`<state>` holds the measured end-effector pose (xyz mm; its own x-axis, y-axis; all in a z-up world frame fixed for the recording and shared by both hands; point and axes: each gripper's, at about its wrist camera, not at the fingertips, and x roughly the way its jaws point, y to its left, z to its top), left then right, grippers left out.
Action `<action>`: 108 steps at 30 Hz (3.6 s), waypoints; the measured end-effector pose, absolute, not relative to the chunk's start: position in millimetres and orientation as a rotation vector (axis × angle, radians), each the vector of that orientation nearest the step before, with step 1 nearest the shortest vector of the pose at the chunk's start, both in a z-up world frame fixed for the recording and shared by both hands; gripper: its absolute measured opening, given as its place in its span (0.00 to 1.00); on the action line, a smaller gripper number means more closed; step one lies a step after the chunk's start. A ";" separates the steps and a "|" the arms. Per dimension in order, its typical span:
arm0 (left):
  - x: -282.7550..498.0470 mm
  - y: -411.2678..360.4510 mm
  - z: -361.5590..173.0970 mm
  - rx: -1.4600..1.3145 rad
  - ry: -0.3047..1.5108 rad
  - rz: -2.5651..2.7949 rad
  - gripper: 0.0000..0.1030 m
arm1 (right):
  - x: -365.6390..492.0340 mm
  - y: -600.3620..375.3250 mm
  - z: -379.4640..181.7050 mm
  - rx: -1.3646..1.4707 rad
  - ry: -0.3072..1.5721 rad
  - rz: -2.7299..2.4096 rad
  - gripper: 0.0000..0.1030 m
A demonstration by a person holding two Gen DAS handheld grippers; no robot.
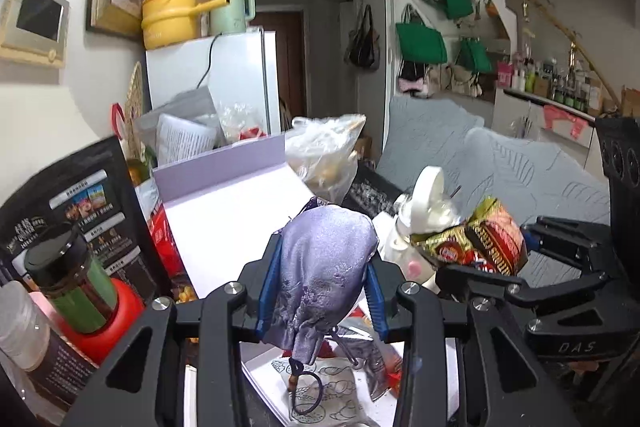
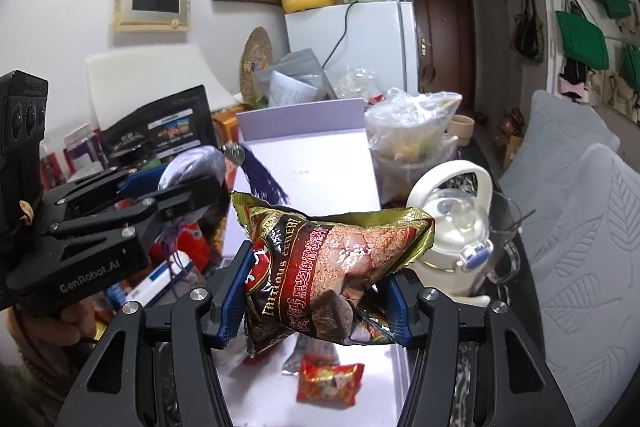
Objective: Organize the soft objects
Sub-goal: 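Carry the gold snack bag and lavender pouch toward the lavender box with both grippers, then lower the gold snack bag and lavender pouch into the box with both grippers, then open the right gripper releasing the gold bag while the left releases the lavender pouch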
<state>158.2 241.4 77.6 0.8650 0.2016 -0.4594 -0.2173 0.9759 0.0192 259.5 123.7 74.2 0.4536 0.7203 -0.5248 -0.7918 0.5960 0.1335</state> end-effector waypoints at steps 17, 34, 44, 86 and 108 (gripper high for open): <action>199.9 253.0 25.1 -0.084 0.685 0.203 0.36 | 282.2 150.3 21.9 -0.214 0.745 0.960 0.56; 225.8 262.7 -21.8 -0.096 0.852 0.183 0.36 | 300.3 163.2 -13.7 -0.271 0.836 0.887 0.56; 232.1 269.9 -33.5 -0.104 0.890 0.201 0.36 | 304.4 173.3 -31.6 -0.318 0.855 0.852 0.56; 237.1 255.4 -28.7 -0.077 0.923 0.299 0.67 | 293.9 157.6 -17.9 -0.348 0.795 0.779 0.68; 170.7 208.7 62.4 -0.068 0.751 0.268 0.67 | 242.0 96.4 55.5 -0.262 0.655 0.750 0.68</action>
